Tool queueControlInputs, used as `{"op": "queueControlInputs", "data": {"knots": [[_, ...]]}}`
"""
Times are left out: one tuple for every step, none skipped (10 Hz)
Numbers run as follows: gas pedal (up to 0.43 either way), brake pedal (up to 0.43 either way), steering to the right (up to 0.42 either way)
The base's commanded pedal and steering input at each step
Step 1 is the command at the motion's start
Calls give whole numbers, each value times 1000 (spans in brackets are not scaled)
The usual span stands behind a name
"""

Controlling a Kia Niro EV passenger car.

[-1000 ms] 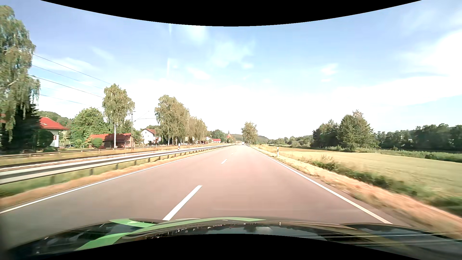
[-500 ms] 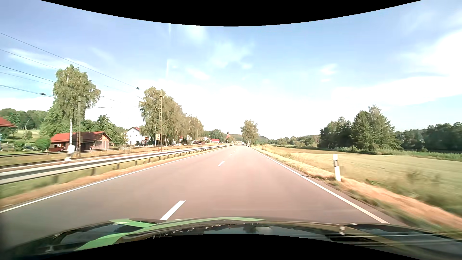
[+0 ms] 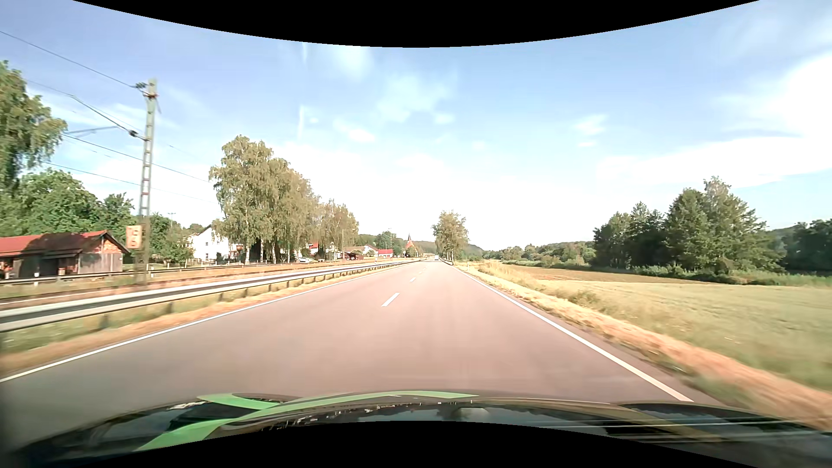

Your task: Follow the waypoints while adhering to traffic rules and regulations

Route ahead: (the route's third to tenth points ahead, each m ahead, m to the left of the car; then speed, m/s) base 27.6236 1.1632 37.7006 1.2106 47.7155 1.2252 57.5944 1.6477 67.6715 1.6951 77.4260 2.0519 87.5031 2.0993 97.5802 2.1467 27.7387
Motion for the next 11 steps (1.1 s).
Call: {"op": "queueControlInputs", "data": {"knots": [[260, 0, -2], [240, 0, -2], [240, 0, -3], [240, 0, -3], [240, 0, -2], [248, 0, -3], [260, 0, -3], [287, 0, -4], [299, 0, -4], [311, 0, -3], [311, 0, -4]]}}
